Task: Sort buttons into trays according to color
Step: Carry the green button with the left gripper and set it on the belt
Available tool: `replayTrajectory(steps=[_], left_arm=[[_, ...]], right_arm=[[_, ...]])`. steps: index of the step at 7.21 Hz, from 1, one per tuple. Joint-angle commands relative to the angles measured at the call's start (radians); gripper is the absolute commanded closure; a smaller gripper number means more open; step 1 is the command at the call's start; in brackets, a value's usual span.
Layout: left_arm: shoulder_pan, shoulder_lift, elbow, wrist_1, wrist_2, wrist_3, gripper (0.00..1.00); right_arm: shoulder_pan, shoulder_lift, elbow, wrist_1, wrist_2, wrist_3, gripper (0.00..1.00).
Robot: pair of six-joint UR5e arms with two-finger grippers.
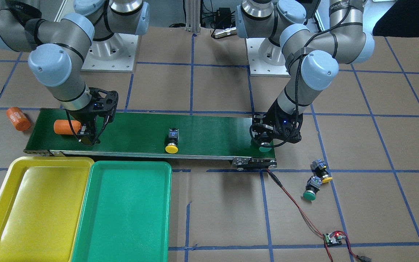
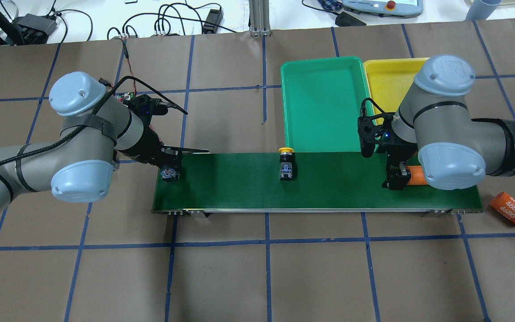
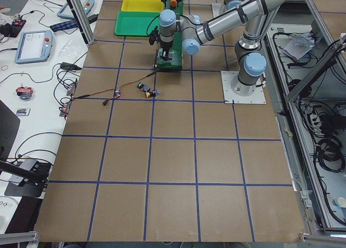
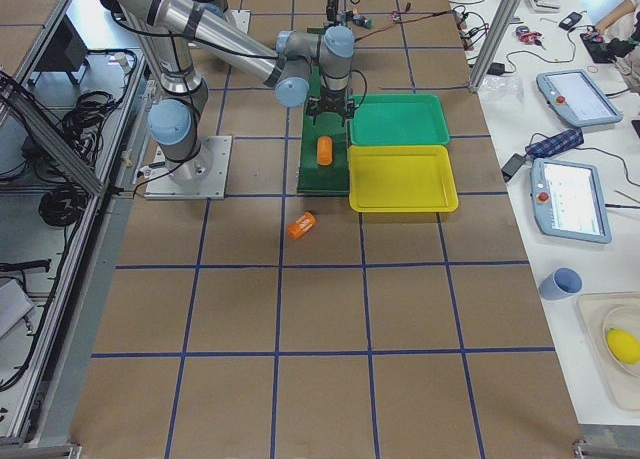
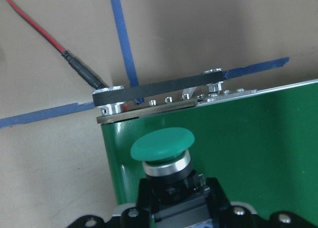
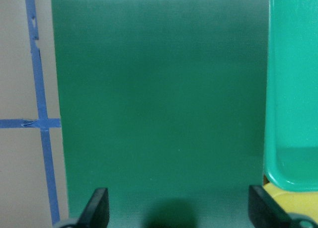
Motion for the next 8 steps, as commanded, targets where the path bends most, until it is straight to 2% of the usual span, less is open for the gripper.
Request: replayTrajectory(steps=[1,2,5,6,7,8], left_arm=[[-0.003,-0.007,-0.008,0.003,-0.004,0.003,0.67],[-0.009,-0.004,-0.017,0.000,-0.005,-0.012,0.01],[-0.008,0.037,0.001,0.001,0.001,-0.002,0.00],[0.009,0.051,0.044,-0.011,0.016,-0.002,0.00],[0.048,0.048,0.091,-0.031,0.119,0.000,0.00],[0.125,0.022,0.103,-0.044,0.143,0.001,0.00]], right_arm=[[-0.003,0.005,0.000,0.000,-0.007,0.001,0.00],[-0.008,0.009,0.000,-0.002,-0.009,0.002,0.00],[-0.041,0.009,-0.002,0.000,-0.015,0.007,0.00],[-0.045,0.009,-0.002,-0.002,-0.015,0.007,0.00],[-0.046,0.009,-0.003,-0.007,-0.015,0.023,0.00],[-0.052,0.009,-0.003,-0.005,-0.013,0.147,0.00]])
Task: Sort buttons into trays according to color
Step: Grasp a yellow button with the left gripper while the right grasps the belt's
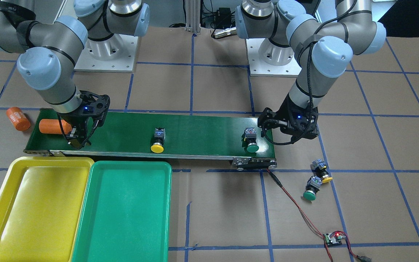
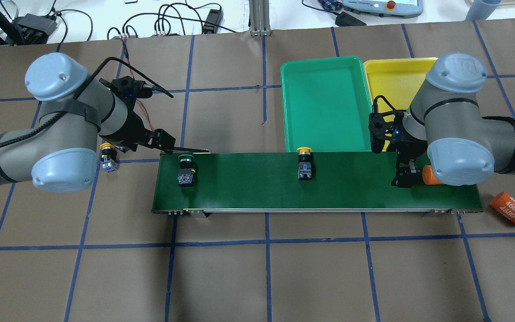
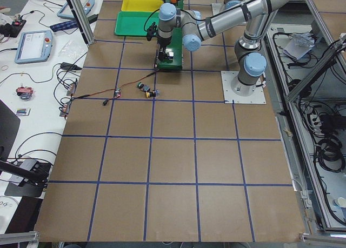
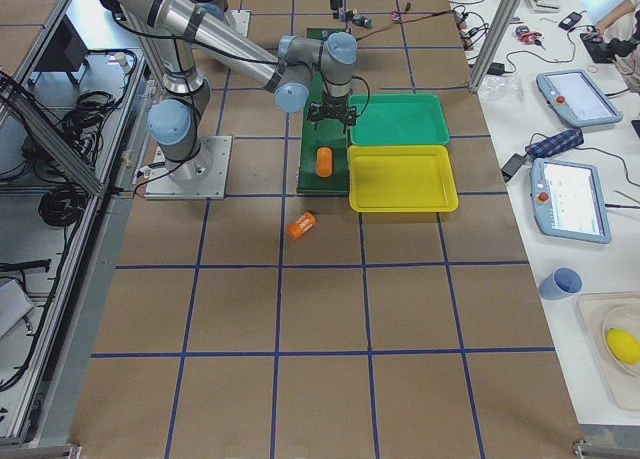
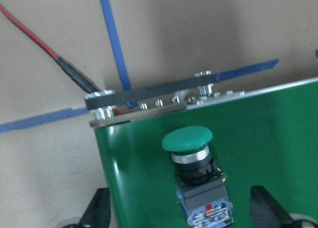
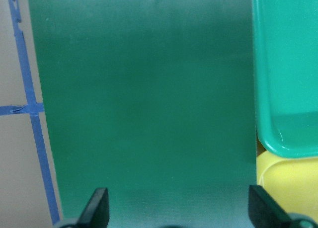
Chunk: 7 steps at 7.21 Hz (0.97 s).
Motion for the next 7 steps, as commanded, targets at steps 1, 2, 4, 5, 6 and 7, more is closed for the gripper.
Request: replayTrajectory(steps=[1,2,4,5,6,7], left_arm=[[0.160,-0.029,0.022,-0.009,0.061,0.002,0.00],[0.230,-0.050,0.014,-0.008,0.066,0.003,0.00],[0.293,-0.115,0.014,0.000,0.063,0.105,0.00],[0.298,-0.156,0.013,0.055,0.064,0.114,0.00],[0.301,-0.202,0.006,0.082,0.060,0.111,0.00],[0.302,-0.236,0.005,0.124,0.060,0.112,0.00]], right_arm=[[-0.006,0.000,-0.004,0.004,0.001,0.215,0.00],[-0.008,0.000,-0.008,0.006,0.001,0.323,0.00],[-0.006,0.000,-0.043,0.018,0.000,0.652,0.00],[-0.006,-0.005,-0.045,0.021,-0.002,0.842,0.00],[-0.006,-0.006,-0.045,0.027,-0.002,1.032,0.00],[-0.006,-0.012,-0.047,0.024,0.000,1.181,0.00]])
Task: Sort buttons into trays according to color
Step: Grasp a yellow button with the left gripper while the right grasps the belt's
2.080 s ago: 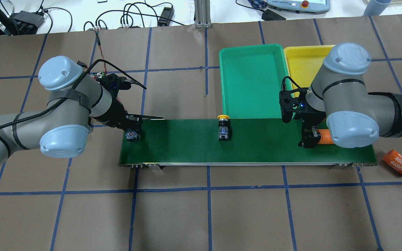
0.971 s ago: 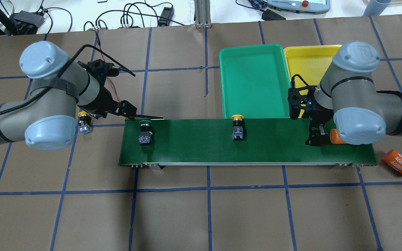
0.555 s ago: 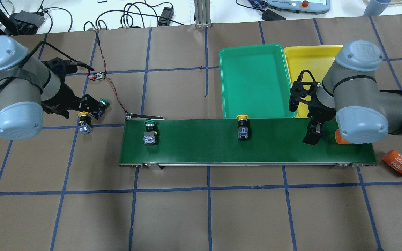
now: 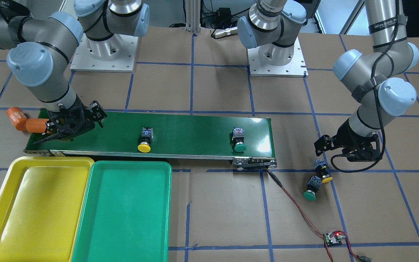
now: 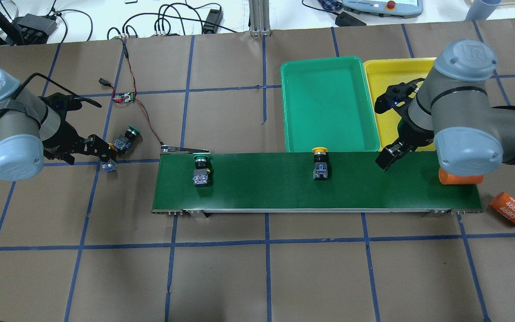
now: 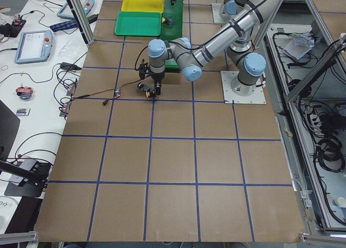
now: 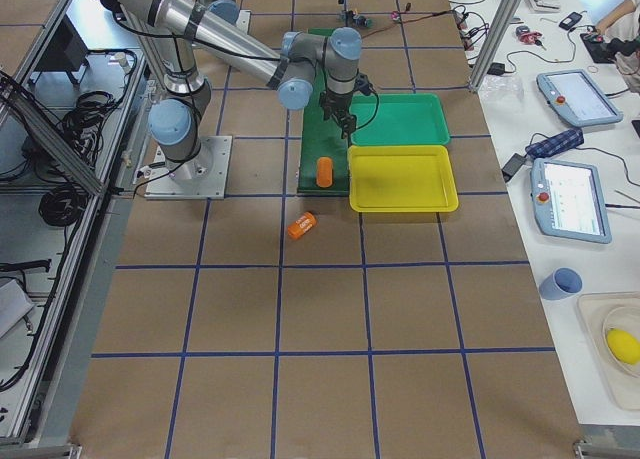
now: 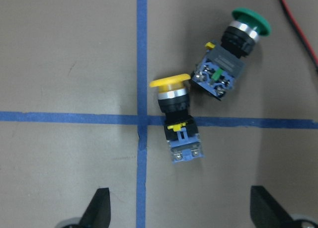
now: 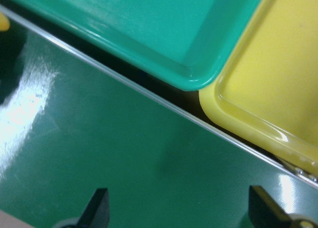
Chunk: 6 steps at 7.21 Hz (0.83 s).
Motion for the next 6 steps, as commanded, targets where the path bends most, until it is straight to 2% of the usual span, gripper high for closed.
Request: replayTrajectory(steps=[1,3,4,5,6], left_arm=[[0.004,-0.071,-0.005,0.056,-0.001,0.002,0.00],[0.002,-0.098,-0.003,0.061,-0.004,-0.007,0.00],[0.001,-0.099,-0.002,0.060,-0.006,-0.009,0.25],[0.001,-0.099,-0.002,0.058,-0.007,-0.010,0.94],[0.001,-0.099,0.000,0.058,-0.007,-0.009,1.00]], right_arm=[[0.002,-0.021,-0.007,0.000,0.015,0.325,0.00],[0.005,-0.026,-0.014,0.002,0.018,0.522,0.00],[0.006,-0.020,-0.014,-0.008,0.019,0.565,0.00],[0.006,-0.012,-0.014,-0.012,0.019,0.567,0.00],[0.006,-0.004,-0.013,0.003,0.019,0.558,0.00]])
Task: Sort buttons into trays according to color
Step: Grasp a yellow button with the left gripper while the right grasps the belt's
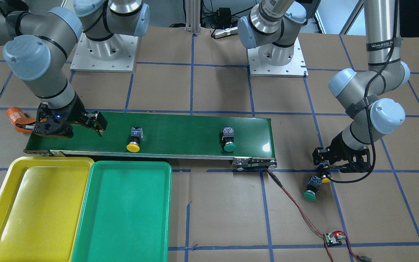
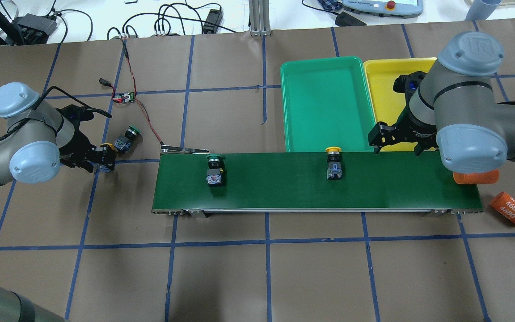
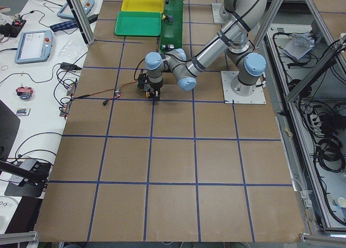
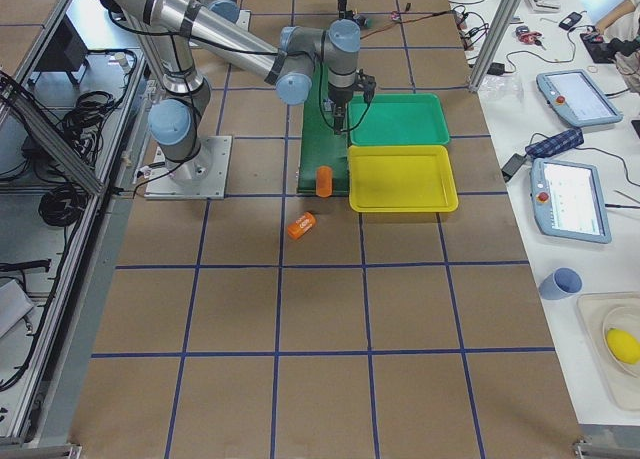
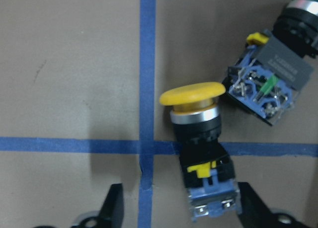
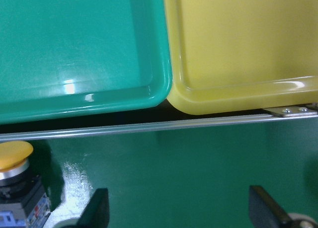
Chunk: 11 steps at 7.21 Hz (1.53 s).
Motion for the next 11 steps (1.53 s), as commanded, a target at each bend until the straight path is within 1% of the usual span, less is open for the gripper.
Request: replayTrajectory(steps=[1,2,3,4,5,6,7,9,10,11], left_arm=[[-0.002,0.002,0.006,-0.002,-0.002,0.000,1.00],[-0.006,0.019,0.012,-0.005,-0.017,-0.001,1.00],[-0.022,0.051,0.030,-0.038,-0.011,0.003,1.00],[-0.025,0.088,0.036,-0.113,-0.021,-0.001,1.00],[-0.045,0.137,0.040,-0.153,-0.021,-0.006,1.00],[-0.077,0.187,0.041,-0.195,-0.022,-0.053,1.00],[-0.127,0.240,0.041,-0.239,-0.054,-0.111,1.00],[-0.215,0.309,0.038,-0.322,-0.050,-0.144,1.00],[-0.255,0.323,0.029,-0.330,-0.051,-0.165,1.00],[-0.300,0.311,0.030,-0.330,-0.047,-0.220,1.00]], right_arm=[[0.004,0.007,0.007,0.009,0.007,0.003,0.00],[0.004,0.008,0.006,0.007,0.005,-0.003,0.00],[0.010,0.005,0.004,0.004,0.008,0.005,0.00],[0.031,0.007,0.001,0.001,0.008,0.012,0.00],[0.057,0.008,0.001,-0.003,0.019,0.012,0.00],[0.071,0.013,0.006,-0.005,0.019,0.012,0.00],[0.085,0.018,0.009,-0.003,0.020,0.012,0.00],[0.126,0.036,0.010,-0.005,0.022,0.031,0.00],[0.140,0.044,0.010,-0.002,0.016,0.076,0.00],[0.140,0.068,0.006,-0.008,0.007,0.063,0.00]])
